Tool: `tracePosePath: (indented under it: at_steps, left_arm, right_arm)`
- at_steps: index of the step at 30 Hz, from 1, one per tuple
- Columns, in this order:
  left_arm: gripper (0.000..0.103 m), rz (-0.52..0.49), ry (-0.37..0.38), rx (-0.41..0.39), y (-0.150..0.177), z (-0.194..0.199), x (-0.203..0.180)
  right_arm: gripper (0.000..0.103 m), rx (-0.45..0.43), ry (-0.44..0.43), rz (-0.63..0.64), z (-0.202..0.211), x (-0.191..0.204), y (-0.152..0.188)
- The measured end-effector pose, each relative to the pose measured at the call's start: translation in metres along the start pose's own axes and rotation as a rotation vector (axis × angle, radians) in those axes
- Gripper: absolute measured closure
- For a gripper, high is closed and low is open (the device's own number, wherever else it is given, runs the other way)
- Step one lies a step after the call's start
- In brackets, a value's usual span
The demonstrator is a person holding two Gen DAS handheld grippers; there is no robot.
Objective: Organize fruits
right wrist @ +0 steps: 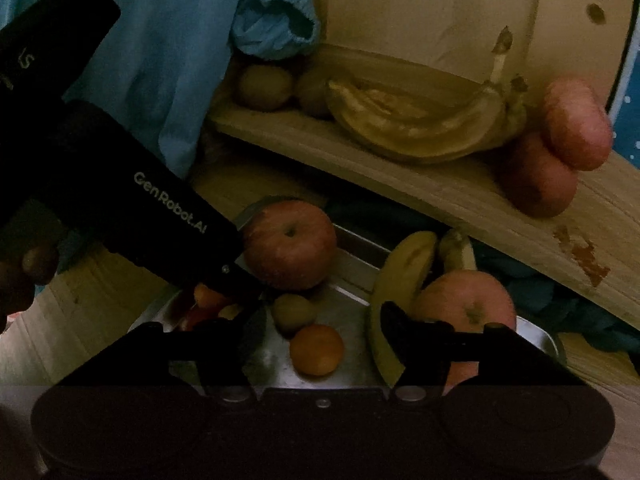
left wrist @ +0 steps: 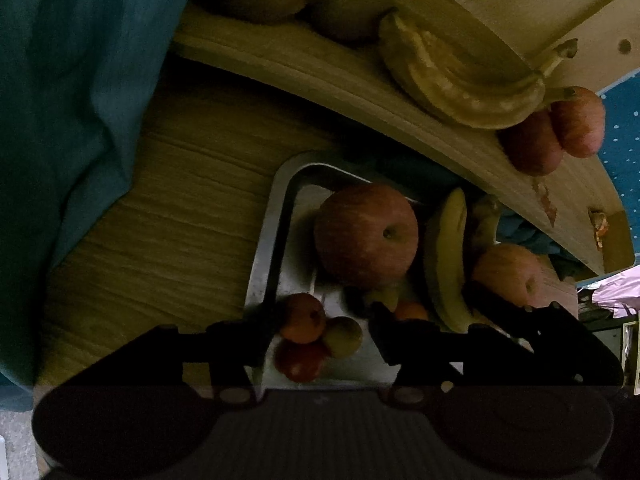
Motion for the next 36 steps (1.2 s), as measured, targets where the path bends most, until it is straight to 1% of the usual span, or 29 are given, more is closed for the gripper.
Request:
tracePosePath:
  at_steps: [2, 7, 12, 14, 19, 25, 29, 36]
  left_arm:
    - [0.043, 0.004, 0.002, -0.005, 0.0, 0.003, 0.001]
    - [0.036, 0.011, 0.009, -0.025, 0.002, 0.011, 0.001]
    - [0.022, 0.011, 0.019, -0.048, 0.005, 0.019, 0.001]
    - [0.019, 0.012, 0.025, -0.06, 0.007, 0.023, 0.0]
    - [0.015, 0.006, 0.025, -0.083, 0.011, 0.031, -0.003]
    - [0.006, 0.0, 0.013, -0.118, 0.016, 0.043, -0.005]
    - [0.002, 0.005, -0.003, -0.129, 0.021, 0.047, -0.002]
    - [0.001, 0.003, -0.03, -0.123, 0.031, 0.051, 0.001]
  right_arm:
    - [0.033, -0.006, 0.007, 0.001, 0.004, 0.001, 0.001]
    - [0.03, -0.026, 0.014, -0.008, 0.015, 0.003, 0.004]
    - [0.018, -0.065, 0.01, -0.014, 0.028, 0.007, 0.006]
    - [0.017, -0.079, 0.021, -0.017, 0.034, 0.009, 0.006]
    - [0.011, -0.103, 0.055, -0.03, 0.049, 0.011, 0.011]
    - [0.003, -0.15, 0.099, -0.066, 0.066, 0.011, 0.015]
    - [0.001, -0.19, 0.105, -0.09, 0.079, 0.012, 0.018]
    - [0.001, -0.226, 0.136, -0.115, 0.096, 0.016, 0.022]
Point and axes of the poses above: each gripper's, at about its wrist camera, not at the fingertips, and z roughly against the way its jaws point, x to its left, y to its underside, the point moved 2 cm from there along -z, roughly the way its jaws point, and after that the axes turned 14 degrees about -y, right-handed, at the moved point
